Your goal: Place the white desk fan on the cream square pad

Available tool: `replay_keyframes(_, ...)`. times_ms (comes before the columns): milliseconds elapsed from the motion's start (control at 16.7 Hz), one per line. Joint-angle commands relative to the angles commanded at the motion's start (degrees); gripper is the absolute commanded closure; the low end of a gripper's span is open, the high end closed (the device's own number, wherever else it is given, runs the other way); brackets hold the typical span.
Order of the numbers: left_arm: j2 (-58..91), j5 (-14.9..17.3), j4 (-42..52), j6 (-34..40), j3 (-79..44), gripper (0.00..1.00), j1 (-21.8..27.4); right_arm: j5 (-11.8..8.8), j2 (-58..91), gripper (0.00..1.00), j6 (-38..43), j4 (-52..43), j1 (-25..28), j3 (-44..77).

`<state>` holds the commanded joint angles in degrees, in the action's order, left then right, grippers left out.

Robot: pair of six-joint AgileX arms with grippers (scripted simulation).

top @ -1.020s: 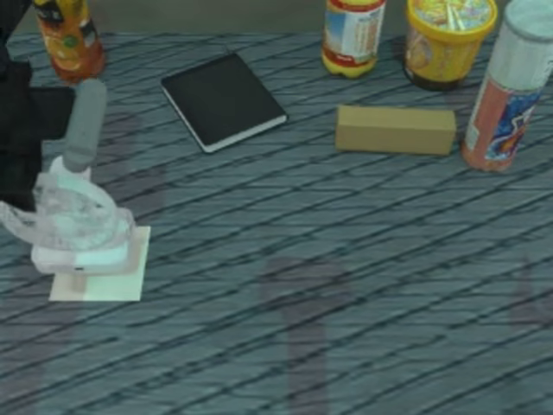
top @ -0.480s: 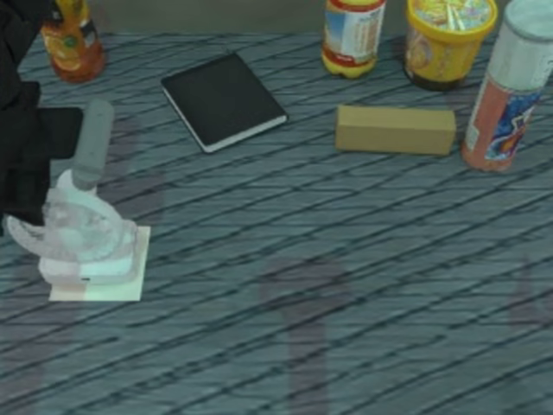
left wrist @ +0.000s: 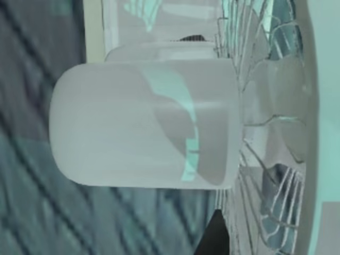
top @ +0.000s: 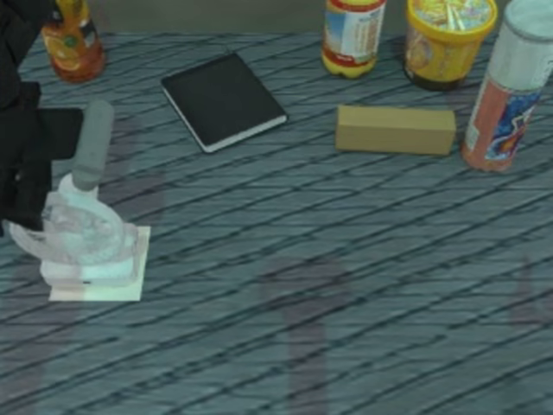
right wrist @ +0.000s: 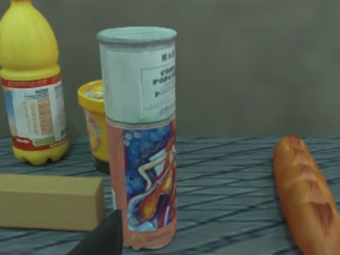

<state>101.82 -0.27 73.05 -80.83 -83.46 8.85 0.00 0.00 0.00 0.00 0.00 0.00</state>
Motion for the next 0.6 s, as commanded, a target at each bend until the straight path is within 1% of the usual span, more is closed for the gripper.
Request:
replay_keyframes(240,0.0,0.0,0.0,0.0,0.0,0.02,0.0,0.0,0.0,0.0,0.0,0.0,0.0,0.0)
replay_keyframes(300,0.0,0.0,0.0,0.0,0.0,0.0,0.0,0.0,0.0,0.0,0.0,0.0,0.0,0.0)
replay_keyframes(600,0.0,0.0,0.0,0.0,0.0,0.0,0.0,0.0,0.0,0.0,0.0,0.0,0.0,0.0)
